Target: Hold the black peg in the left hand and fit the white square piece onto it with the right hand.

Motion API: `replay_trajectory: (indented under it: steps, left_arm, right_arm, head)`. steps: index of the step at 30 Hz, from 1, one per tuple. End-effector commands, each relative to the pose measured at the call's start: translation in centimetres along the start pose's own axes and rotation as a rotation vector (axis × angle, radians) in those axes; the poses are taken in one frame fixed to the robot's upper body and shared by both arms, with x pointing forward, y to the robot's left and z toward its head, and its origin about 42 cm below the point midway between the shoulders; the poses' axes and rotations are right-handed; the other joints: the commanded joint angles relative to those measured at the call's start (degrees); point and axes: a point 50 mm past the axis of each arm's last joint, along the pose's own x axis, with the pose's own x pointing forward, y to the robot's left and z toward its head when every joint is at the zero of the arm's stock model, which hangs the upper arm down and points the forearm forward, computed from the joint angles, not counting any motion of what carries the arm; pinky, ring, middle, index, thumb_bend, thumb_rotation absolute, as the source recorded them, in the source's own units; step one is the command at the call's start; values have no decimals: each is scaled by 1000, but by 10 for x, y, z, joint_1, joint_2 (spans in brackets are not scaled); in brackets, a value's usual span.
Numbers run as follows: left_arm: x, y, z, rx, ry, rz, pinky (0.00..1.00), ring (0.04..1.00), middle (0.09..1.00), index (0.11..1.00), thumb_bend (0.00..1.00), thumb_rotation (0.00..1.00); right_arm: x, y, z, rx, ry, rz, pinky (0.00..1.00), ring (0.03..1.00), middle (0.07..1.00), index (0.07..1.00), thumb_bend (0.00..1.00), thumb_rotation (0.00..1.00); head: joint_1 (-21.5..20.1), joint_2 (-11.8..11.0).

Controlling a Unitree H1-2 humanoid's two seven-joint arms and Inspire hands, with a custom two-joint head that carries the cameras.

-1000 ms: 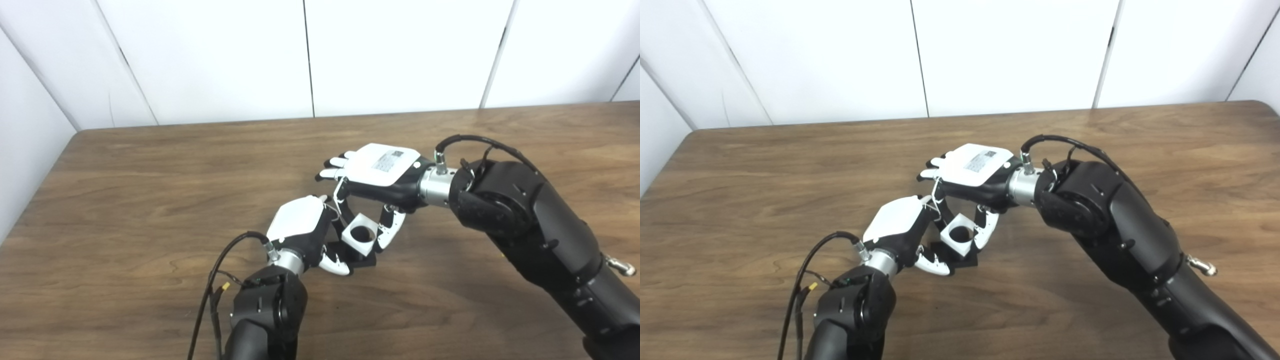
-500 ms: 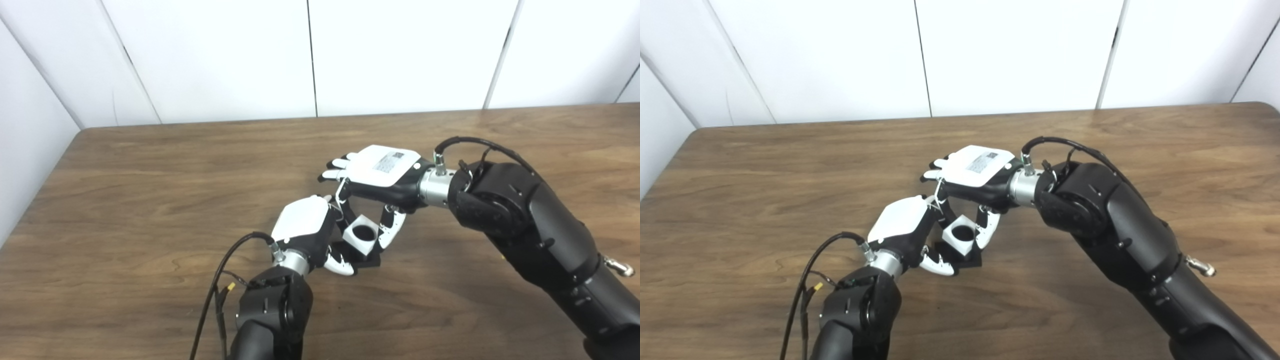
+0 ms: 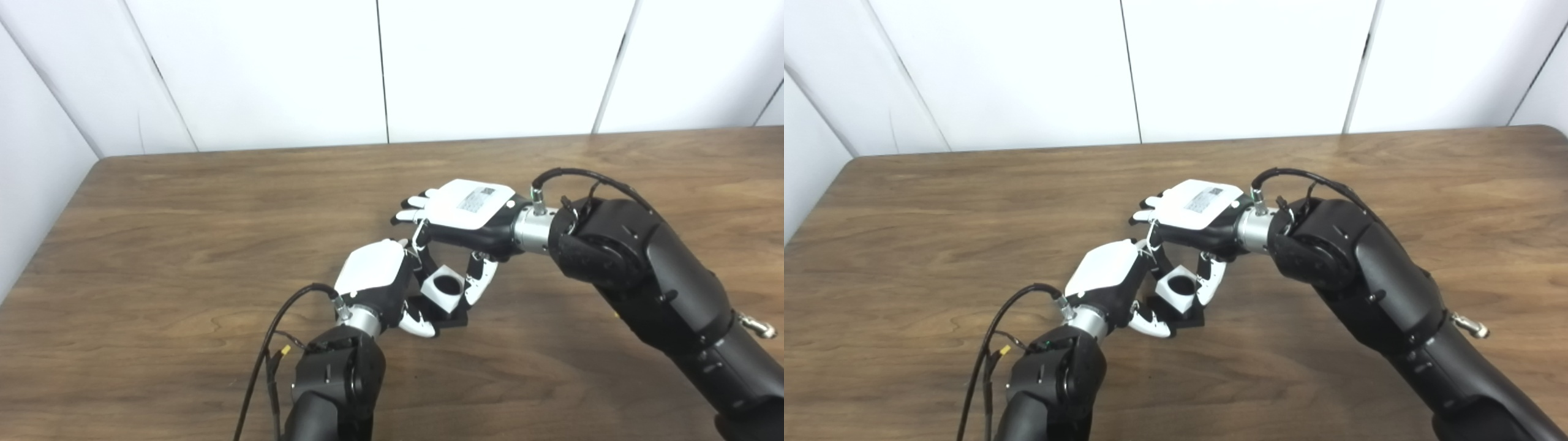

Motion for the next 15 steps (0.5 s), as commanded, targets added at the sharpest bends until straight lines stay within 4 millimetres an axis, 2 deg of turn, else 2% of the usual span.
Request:
replay_trajectory:
  steps: [1, 7, 8, 9, 15]
  left_arm:
    - [3, 2, 9, -8, -16, 6, 1000, 1000, 966, 480, 527, 61]
    - [3, 2, 7, -21, -19, 12, 1000, 1000, 964, 479, 527, 60]
    - [3, 2, 7, -23, -19, 11, 1000, 1000, 965, 479, 526, 60]
    - [3, 3, 7, -25, -17, 11, 1000, 1000, 965, 479, 526, 60]
    - [4, 3, 8, -31, -16, 11, 1000, 1000, 962, 480, 527, 62]
  right_arm:
    - [-4, -17, -1, -54, 2, -61, 1000, 1000, 957, 493, 524, 156]
    - [-5, -14, -2, -49, 9, -49, 1000, 1000, 957, 494, 523, 157]
    - [-5, -13, -2, -46, 11, -48, 1000, 1000, 957, 602, 750, 242]
    - [-5, -13, -2, -46, 12, -46, 1000, 1000, 957, 623, 795, 263]
    - [-4, -12, -2, -46, 18, -35, 1000, 1000, 957, 653, 868, 324]
  head:
    - [1, 0]
    - [2, 1]
    - [2, 1]
    - [2, 1]
    - [3, 2]
